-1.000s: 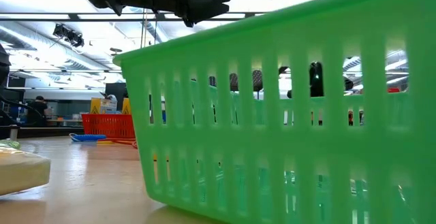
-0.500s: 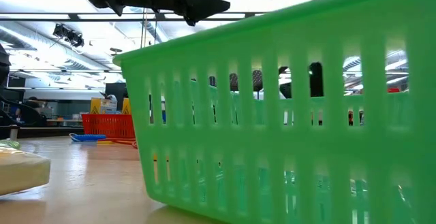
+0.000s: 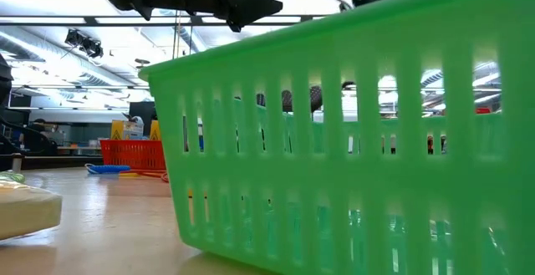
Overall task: Pick & Place Office Desk Supplies
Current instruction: Put the blue spring keychain into the black basket
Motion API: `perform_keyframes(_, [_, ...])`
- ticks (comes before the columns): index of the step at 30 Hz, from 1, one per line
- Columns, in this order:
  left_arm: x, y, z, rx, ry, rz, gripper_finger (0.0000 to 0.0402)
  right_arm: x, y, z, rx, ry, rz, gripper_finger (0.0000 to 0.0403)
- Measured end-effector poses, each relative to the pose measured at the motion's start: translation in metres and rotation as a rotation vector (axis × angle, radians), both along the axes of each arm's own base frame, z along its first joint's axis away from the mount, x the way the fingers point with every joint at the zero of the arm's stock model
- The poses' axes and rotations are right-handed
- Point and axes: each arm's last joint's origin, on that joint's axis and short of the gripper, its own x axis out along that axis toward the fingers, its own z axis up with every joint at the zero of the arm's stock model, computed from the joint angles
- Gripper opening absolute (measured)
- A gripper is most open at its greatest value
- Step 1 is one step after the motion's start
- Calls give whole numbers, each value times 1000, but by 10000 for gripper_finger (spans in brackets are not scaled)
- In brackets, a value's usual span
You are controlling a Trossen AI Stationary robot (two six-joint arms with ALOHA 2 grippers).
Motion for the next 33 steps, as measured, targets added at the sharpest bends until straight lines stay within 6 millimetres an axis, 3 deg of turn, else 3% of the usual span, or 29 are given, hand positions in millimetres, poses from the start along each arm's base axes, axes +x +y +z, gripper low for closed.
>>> perform_keyframes(4, [0, 0, 0, 4, 0, -12, 245, -5, 9, 18, -32, -16, 55, 174])
perform_keyframes(9, [0, -1, -1, 4, 9, -19, 245, -4, 34, 38, -15, -74, 409, 174])
perform_keyframes(16, [0, -2, -2, 4, 16, -86, 245, -6, 87, 61, 6, -163, 893, 174])
perform_keyframes(26, [-3, -12, 6, -66, -51, -410, 226, -9, 169, 62, 57, -170, 1247, 174])
perform_keyframes(29, [-10, -12, 9, -111, -194, -421, 221, -13, 189, 63, 74, -191, 1312, 174])
perform_keyframes(33, [-43, -8, -8, -183, -480, -252, 218, -20, 212, 64, 71, -195, 1357, 174])
